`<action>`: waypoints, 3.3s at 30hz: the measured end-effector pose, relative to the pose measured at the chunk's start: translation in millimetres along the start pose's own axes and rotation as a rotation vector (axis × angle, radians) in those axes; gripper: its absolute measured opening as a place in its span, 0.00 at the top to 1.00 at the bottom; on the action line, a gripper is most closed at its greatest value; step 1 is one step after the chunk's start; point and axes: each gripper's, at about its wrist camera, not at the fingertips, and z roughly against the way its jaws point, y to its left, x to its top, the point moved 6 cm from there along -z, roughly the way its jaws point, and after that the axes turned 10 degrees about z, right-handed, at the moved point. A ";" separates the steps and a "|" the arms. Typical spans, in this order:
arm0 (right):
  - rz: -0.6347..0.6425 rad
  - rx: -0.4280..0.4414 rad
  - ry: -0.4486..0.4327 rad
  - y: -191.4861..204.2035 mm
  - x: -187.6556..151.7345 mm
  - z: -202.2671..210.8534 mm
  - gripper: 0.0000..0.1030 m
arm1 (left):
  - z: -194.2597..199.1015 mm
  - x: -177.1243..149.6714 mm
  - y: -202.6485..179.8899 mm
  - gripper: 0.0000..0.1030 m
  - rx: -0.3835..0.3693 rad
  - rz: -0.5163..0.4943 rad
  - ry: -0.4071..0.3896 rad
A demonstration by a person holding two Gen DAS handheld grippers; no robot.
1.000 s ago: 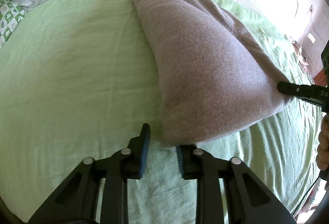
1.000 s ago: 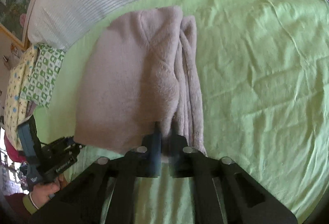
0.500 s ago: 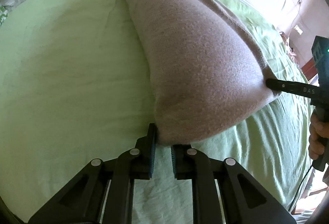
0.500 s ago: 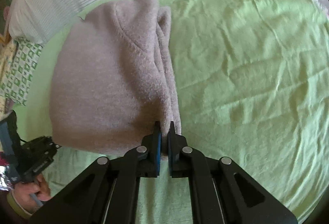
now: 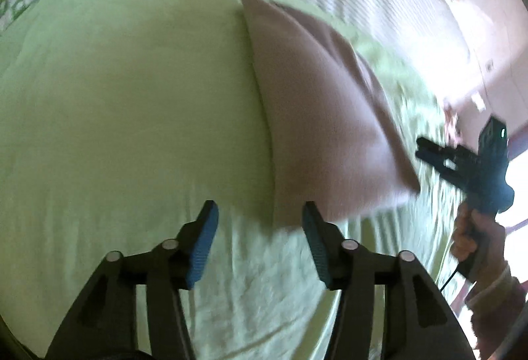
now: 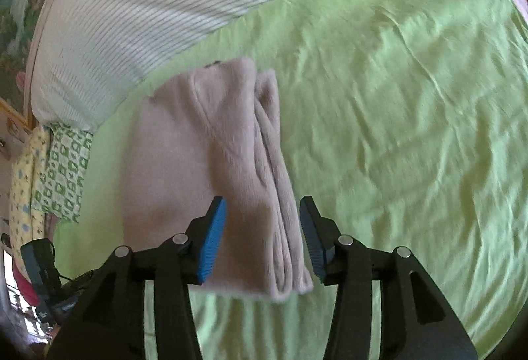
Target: Fold small clothes
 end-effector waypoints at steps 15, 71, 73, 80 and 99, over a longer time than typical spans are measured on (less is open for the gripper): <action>0.032 0.070 0.020 7.8 62.9 -49.6 0.45 | -50.6 84.2 -49.2 0.41 -0.050 0.161 -0.016; 0.151 0.354 0.153 195.7 -24.5 -89.0 0.73 | 18.2 78.3 81.9 0.54 -0.129 0.161 -0.043; 0.161 0.325 0.165 195.6 -29.8 -95.8 0.72 | 10.8 74.4 88.3 0.51 -0.120 0.153 -0.027; 0.174 0.292 0.171 188.2 -37.8 -109.5 0.66 | -9.0 71.1 103.4 0.33 -0.129 0.157 -0.031; 0.270 0.208 0.009 222.3 -52.2 -10.2 0.60 | 68.0 43.3 69.9 0.28 -0.065 0.116 -0.211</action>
